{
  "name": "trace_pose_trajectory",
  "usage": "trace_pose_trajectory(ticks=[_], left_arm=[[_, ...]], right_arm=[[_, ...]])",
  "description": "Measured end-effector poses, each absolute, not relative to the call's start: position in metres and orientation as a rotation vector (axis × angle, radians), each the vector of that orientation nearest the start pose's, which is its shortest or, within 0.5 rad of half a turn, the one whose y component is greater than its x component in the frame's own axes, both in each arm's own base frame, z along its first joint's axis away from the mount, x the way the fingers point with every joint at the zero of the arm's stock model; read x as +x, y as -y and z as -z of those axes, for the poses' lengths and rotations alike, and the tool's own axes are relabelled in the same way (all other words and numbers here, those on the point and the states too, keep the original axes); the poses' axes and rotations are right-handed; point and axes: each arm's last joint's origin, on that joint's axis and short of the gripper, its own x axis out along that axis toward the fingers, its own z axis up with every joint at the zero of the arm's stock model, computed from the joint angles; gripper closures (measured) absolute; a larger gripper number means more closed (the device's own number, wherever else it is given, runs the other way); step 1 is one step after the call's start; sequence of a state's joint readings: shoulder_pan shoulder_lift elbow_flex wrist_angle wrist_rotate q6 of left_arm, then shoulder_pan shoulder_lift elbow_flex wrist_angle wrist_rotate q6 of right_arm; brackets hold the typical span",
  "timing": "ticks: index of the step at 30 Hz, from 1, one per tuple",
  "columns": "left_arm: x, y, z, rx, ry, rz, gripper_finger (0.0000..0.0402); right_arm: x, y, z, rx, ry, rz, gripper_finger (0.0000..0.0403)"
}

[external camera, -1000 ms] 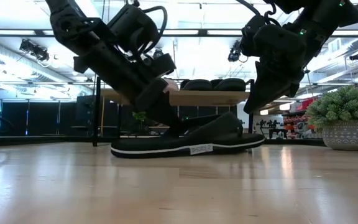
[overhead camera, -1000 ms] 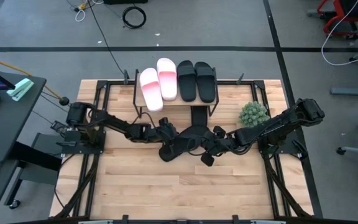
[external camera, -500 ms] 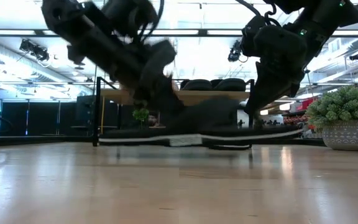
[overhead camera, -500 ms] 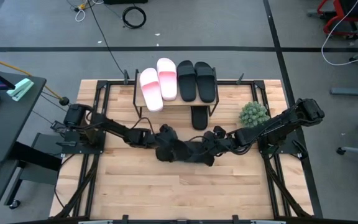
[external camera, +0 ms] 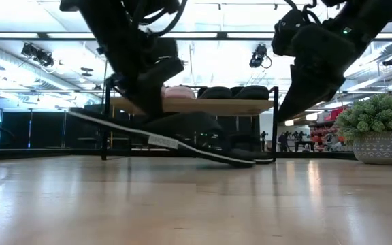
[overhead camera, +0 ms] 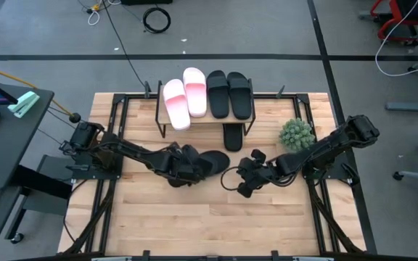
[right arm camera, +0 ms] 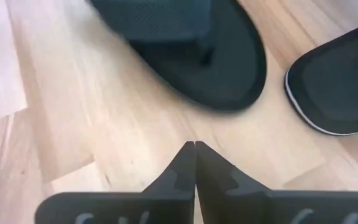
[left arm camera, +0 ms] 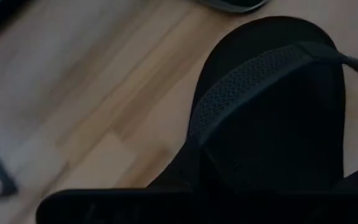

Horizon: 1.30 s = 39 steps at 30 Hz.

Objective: Pick and place slides into the shelf
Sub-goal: Put the left flip flop under the shelf

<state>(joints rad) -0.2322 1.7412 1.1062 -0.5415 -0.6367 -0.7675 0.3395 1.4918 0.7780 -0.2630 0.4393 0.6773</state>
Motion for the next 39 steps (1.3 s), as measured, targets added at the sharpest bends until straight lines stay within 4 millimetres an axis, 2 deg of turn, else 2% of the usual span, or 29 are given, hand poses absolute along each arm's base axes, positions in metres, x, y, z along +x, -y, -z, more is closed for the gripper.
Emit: trace_pose_trajectory(ticks=[6,11,17,22,26,32,39], left_arm=[[0.320,0.053,-0.180,-0.357,-0.844,-0.882,0.0397],[0.313,0.052,-0.179,-0.388,-0.859,-0.961,0.0393],[0.314,0.042,-0.178,-0.423,-0.777,-1.060,0.0397],[0.320,0.034,-0.179,-0.474,-0.723,-1.067,0.0374],[0.327,0.036,-0.181,-0.519,-0.667,-1.031,0.0354],[0.336,0.036,-0.185,-0.491,-0.632,-0.956,0.0319],[0.338,0.031,-0.184,-0.509,-0.672,-0.925,0.0277]], right_arm=[[0.264,-0.083,-0.174,0.270,-0.818,0.382,0.0393],[0.264,-0.083,-0.174,0.278,-0.817,0.387,0.0391],[0.263,-0.083,-0.174,0.278,-0.817,0.387,0.0391],[0.263,-0.083,-0.174,0.277,-0.819,0.389,0.0391],[0.263,-0.083,-0.173,0.277,-0.821,0.389,0.0391],[0.263,-0.085,-0.173,0.290,-0.817,0.393,0.0390],[0.261,-0.090,-0.173,0.282,-0.819,0.374,0.0393]])
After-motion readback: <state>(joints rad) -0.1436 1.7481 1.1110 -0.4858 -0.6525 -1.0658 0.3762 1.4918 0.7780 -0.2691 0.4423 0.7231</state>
